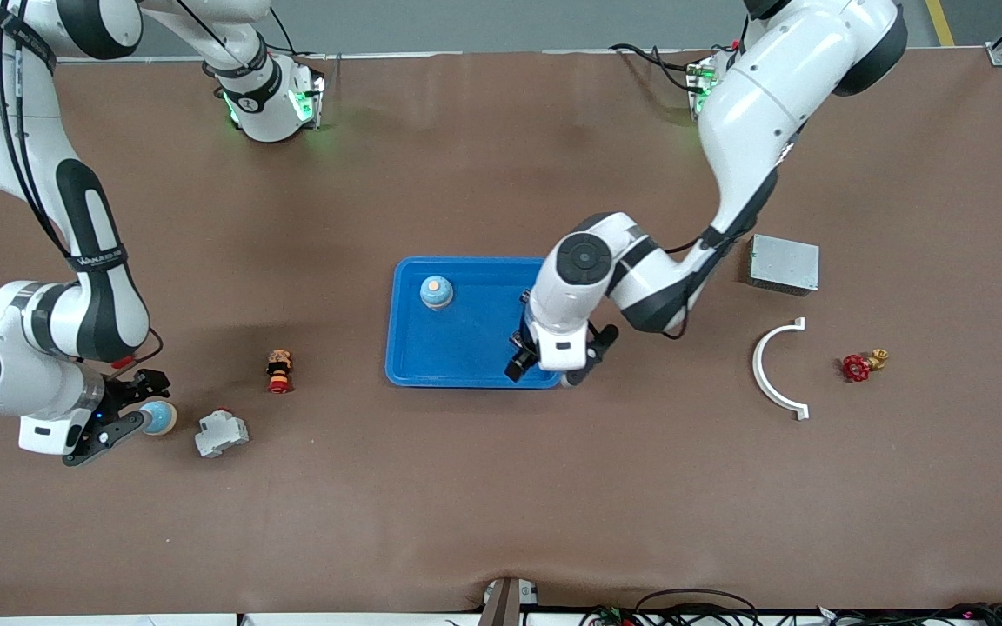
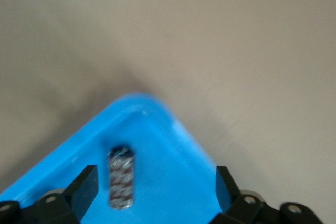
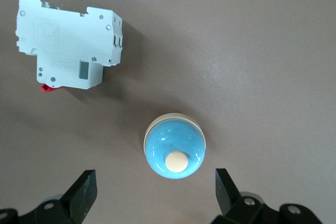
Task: Place electrolytic capacitor and blue bell in tray
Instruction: 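Place the capacitor in the tray and open the left gripper, then lift the second blue bell with the right gripper while the left gripper withdraws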
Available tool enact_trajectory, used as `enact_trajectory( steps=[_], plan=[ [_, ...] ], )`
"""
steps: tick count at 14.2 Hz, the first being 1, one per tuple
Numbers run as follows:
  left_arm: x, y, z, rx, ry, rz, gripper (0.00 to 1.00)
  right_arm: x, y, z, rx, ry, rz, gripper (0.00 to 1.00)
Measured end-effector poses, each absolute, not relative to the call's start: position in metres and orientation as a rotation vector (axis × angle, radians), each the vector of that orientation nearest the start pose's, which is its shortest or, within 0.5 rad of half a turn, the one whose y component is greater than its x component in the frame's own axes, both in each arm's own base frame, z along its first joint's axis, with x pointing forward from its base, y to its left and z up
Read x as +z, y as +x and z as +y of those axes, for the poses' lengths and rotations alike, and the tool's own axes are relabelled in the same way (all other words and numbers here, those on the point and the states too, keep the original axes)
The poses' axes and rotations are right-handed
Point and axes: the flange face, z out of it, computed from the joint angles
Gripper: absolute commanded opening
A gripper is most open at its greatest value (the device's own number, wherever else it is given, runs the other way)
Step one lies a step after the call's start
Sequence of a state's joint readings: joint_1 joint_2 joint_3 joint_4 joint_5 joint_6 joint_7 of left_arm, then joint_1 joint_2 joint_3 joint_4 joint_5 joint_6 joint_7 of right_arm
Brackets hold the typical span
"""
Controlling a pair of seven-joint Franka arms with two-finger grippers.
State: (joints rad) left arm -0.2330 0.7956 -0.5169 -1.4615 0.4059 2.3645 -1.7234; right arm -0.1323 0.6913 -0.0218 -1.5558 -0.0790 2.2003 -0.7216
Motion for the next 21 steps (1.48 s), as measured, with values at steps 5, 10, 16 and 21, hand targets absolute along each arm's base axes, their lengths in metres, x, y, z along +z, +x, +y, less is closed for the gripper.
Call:
enact_trajectory(
  steps=[5,10,16,21],
  plan=[
    [0.364,0.633,-0.363,-0.181,-3.086,-1.199,1.0,0.212,0.685,-0.119,0.17,-3.015,-0.98,1.0],
    [0.431,0.644,-0.269,-0.14,-3.025,-0.955,1.0,0.192,0.682,-0.125,0.196,-2.992,-1.005,1.0],
    [0.461,0.644,-0.218,-0.095,-3.004,-0.776,1.0,0.18,0.69,-0.126,0.147,-3.007,-1.017,1.0],
    [0.493,0.65,-0.125,-0.038,-3.025,-0.562,1.0,0.171,0.696,-0.126,0.141,-3.007,-1.021,1.0]
  ],
)
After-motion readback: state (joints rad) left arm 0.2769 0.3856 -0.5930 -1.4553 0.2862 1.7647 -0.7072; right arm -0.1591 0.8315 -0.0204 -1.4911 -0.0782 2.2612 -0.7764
